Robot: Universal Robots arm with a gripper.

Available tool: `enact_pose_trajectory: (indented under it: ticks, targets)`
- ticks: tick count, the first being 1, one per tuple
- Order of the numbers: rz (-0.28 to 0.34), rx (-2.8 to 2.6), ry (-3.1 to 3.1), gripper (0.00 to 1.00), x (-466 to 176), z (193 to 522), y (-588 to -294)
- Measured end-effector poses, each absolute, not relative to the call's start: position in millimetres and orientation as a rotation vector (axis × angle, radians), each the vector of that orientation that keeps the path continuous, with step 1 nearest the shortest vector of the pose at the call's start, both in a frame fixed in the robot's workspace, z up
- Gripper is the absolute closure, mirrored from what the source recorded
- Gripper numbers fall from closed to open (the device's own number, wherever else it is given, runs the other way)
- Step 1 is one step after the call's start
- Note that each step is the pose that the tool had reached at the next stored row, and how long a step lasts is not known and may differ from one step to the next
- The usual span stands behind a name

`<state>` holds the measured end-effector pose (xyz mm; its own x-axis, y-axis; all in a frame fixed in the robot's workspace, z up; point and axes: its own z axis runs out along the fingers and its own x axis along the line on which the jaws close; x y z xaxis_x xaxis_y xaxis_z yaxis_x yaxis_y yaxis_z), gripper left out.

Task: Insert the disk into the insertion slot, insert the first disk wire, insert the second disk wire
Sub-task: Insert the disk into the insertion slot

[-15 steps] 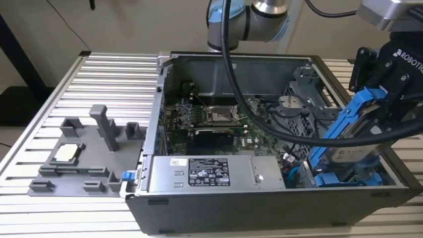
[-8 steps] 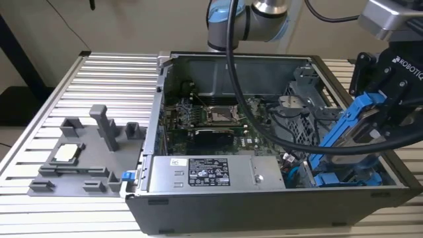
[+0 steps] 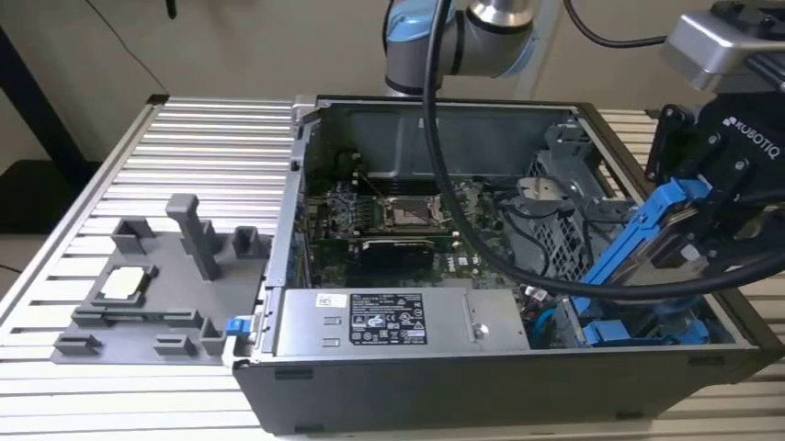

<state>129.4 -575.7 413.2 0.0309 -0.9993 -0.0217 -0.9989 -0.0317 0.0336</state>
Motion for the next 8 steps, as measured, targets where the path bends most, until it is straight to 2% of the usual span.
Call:
enact_pose_trajectory:
  ticks: [8]
  targets:
    - [-0.062,2.248,-2.179,0.67,130.2,404.2,-575.9]
